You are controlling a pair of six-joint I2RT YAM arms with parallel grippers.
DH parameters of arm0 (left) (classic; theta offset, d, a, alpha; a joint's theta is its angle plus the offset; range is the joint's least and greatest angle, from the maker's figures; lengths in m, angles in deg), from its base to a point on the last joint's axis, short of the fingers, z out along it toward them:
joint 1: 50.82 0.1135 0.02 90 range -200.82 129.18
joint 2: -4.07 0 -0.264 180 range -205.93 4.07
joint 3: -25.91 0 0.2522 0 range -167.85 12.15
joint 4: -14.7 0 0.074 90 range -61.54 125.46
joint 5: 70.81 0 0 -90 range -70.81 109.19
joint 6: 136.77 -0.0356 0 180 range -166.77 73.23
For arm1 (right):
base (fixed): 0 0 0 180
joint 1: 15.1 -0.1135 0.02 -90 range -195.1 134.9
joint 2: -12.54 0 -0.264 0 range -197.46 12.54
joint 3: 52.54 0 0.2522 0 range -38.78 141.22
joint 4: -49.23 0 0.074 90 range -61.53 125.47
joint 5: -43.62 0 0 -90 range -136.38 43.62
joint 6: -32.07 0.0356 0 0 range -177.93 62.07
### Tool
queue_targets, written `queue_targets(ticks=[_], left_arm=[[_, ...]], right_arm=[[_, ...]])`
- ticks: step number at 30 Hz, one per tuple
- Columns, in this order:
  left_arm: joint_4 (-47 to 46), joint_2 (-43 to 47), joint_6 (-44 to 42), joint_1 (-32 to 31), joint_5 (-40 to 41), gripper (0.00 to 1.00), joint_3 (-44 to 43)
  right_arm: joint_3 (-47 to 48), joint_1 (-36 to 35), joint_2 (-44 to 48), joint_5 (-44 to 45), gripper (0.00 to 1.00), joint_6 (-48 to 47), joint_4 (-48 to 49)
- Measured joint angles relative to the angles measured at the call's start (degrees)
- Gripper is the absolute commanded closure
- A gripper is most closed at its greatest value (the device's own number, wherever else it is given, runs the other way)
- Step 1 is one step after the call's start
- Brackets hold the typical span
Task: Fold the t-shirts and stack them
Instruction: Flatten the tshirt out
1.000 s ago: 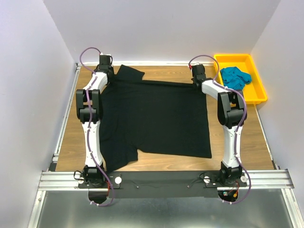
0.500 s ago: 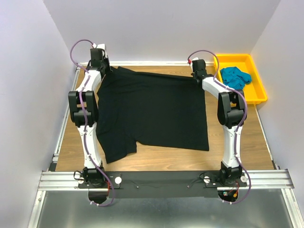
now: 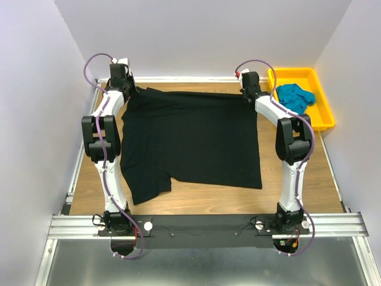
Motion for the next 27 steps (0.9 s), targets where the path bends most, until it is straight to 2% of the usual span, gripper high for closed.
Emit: queue_targets(ticks=[8,18,27], left_arm=[[0.61,3.93,3.26,0.59,-0.04,1.0,4.35],[0.17,13.14,6.1,0.57,2.78,1.0,13.64],[-0.72,17.27,8.61,0.52,4.87,1.0,21.79]], right_arm=[[-1.31,-1.86,2.1,2.25,0.99,1.46,-0.68],[-8.59,-3.48,5.53,8.55,0.99,8.15,-1.07],[-12.13,-3.82,7.32,9.42,0.99,12.24,-0.98]])
